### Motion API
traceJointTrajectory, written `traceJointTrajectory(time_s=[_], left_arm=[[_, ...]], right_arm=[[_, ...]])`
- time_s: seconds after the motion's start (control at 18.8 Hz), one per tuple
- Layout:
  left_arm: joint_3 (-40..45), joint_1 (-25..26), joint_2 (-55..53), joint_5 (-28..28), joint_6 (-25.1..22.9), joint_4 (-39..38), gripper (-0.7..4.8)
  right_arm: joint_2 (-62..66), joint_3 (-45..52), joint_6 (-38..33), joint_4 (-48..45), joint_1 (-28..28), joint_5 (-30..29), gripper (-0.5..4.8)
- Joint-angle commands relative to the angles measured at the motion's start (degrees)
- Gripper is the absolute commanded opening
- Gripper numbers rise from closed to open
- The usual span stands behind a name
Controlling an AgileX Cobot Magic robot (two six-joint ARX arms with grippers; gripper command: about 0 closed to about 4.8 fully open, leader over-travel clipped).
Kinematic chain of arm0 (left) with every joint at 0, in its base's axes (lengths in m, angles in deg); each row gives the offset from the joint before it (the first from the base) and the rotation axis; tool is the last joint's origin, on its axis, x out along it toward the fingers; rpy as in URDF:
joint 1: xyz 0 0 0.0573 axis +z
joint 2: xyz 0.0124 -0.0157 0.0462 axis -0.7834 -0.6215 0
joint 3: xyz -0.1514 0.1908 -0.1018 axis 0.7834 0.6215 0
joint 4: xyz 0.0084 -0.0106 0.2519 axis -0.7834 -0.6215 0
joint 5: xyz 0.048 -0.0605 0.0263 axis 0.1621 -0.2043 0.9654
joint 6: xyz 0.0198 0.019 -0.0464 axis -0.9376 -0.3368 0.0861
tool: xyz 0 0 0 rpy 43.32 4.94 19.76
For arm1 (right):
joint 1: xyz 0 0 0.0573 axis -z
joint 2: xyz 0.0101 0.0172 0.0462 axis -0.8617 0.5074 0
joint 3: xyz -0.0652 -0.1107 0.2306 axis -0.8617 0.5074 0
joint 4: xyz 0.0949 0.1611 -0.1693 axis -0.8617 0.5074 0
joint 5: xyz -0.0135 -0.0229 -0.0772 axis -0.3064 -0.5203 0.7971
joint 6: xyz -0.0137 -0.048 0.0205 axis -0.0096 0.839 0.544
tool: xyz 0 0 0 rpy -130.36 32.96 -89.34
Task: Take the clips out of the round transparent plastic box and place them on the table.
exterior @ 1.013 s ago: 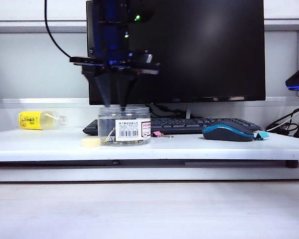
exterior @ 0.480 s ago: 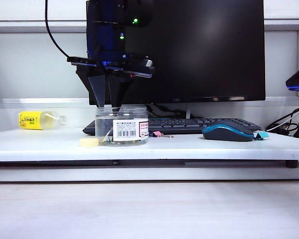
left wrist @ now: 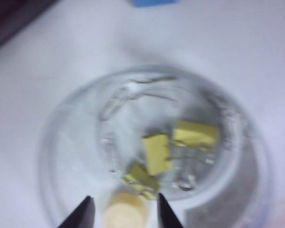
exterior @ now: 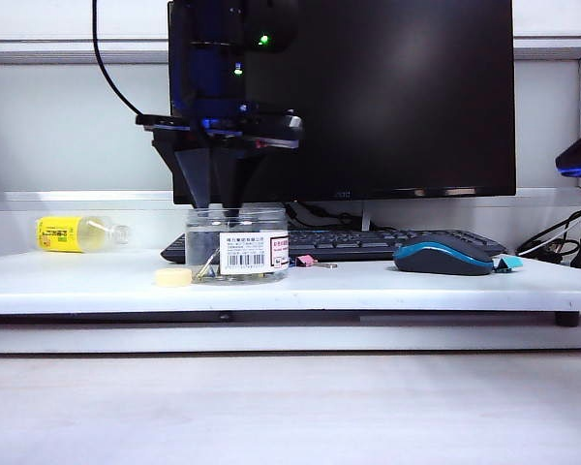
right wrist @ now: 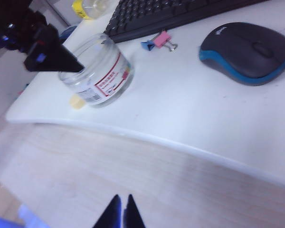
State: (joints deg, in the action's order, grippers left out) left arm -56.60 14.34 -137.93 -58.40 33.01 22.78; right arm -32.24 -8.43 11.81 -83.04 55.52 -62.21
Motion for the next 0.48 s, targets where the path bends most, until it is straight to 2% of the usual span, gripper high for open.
traceJointTrajectory(time_s=[0.05,0.48], left_arm=[[-0.2,0.0,-0.1,-0.8,-2.1,-0.1,1.79],[-0.3,0.0,-1.0,-0.8,-3.7,-0.8,1.78]], right_arm=[[0.0,-0.2,0.2,-0.7,0.0,0.8,0.22],[0.0,-0.2,0.2,-0.6,0.0,1.9,0.22]])
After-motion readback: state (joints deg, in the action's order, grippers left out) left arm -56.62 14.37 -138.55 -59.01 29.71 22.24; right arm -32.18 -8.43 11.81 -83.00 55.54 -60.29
